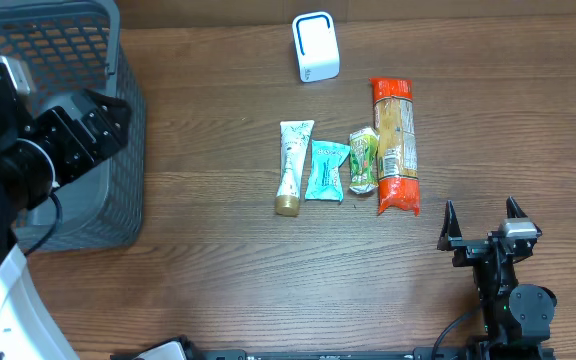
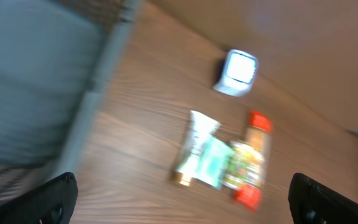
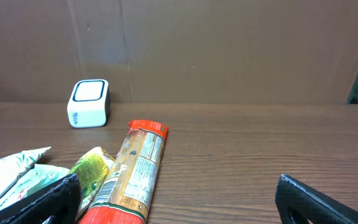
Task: Scan the item barcode
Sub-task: 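Move the right gripper forward and grasp the pasta pack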
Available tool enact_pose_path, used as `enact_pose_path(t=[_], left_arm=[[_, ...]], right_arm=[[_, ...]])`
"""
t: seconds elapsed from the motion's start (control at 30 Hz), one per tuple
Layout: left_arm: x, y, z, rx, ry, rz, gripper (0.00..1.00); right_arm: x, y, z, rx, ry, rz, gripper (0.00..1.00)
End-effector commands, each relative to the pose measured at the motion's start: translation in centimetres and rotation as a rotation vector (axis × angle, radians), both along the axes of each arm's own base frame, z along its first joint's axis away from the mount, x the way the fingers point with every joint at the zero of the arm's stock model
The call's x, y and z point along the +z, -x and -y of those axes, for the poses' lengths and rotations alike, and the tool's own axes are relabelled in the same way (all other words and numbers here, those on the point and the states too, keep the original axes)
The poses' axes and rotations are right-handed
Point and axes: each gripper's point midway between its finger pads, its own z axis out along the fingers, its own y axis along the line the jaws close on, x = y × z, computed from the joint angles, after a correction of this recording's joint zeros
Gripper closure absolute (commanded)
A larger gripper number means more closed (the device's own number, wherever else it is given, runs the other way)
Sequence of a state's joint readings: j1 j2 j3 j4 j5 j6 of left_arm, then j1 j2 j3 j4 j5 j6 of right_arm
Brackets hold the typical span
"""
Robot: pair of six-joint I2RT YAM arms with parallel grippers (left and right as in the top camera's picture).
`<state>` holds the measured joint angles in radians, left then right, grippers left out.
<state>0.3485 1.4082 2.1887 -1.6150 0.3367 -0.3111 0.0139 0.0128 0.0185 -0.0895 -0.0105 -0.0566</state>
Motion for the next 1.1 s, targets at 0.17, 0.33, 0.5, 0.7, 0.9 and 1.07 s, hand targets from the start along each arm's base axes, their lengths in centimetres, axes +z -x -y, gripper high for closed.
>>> enact_pose_path(t=[0.17,0.33,0.5,0.7,0.9,1.07], left_arm=[[-3.4,0.3,-6.7,0.287,-0.201,-0.211,0.0],[-5.1,-0.3,-7.1,0.281,-0.192,-0.289,0.0],[-6.2,-1.2,-7.4,0.262,-0.196,-0.328,0.0],[-7.1,-1.9,-7.7,0.22,-0.215,-0.362,0.0],[-7.5,-2.2,-7.8,0.218,-0.212,-0.374,0.0],[-7.5,-2.2,-7.8,0.217,-0.212,-0.376,0.0]], right_arm=[[-0.1,0.0,0.2,-0.012,0.004,0.005,0.0],[-0.1,0.0,0.2,-0.012,0.005,0.005,0.0],[-0.1,0.0,0.2,-0.013,0.005,0.005,0.0],[5.8,2.0,-6.0,0.378,-0.162,0.215,0.0],[7.1,7.2,-12.3,0.855,-0.217,0.195,0.0],[11.5,9.0,-12.0,0.866,-0.157,0.391,0.0]])
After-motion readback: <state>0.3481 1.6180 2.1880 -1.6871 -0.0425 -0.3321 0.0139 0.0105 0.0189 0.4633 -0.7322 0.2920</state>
